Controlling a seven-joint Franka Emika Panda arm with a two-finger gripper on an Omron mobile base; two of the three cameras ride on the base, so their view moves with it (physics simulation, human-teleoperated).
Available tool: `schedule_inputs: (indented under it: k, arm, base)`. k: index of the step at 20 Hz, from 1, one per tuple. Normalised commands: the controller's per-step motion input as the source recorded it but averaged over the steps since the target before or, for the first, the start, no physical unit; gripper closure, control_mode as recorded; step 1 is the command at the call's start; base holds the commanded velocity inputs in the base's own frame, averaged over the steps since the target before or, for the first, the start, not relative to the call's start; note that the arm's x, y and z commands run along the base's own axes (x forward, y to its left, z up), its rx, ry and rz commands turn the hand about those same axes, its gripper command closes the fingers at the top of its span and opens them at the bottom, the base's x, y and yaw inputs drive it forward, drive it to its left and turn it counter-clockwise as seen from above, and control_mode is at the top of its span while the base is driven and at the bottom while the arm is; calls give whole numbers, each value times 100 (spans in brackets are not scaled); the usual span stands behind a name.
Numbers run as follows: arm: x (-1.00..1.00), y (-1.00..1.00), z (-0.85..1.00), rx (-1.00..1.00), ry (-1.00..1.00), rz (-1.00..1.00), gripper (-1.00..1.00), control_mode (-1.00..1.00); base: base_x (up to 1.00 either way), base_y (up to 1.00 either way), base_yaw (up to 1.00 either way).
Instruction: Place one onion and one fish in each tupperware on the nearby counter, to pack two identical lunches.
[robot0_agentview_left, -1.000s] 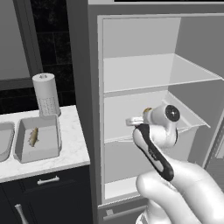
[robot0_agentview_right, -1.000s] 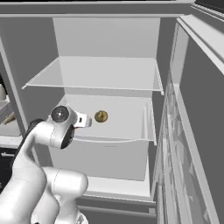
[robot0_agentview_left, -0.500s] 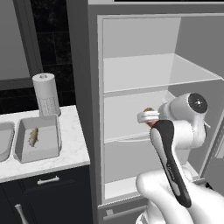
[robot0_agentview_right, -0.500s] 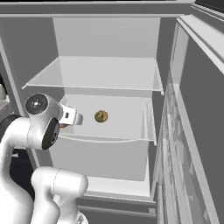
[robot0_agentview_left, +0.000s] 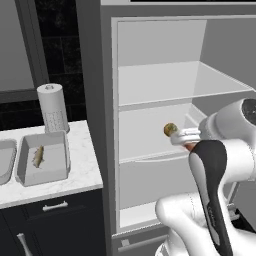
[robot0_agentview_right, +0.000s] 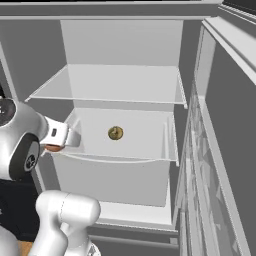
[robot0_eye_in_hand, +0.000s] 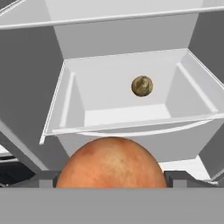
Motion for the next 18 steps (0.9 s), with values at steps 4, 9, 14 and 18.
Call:
schedule_inputs:
  k: [4,9,14,18]
  arm:
    - [-54,0,20,-1,-1,-2,100,-100]
    - [-54,23,16,0,-9,0,100,-100]
    - [-49,44,9,0,-11,1,100,100]
    - [0,0,0,0,0,0,100,100]
  base:
    - [0,0,0]
    - [0,0,0]
    - [-20,20,0]
    - [-77,100,8]
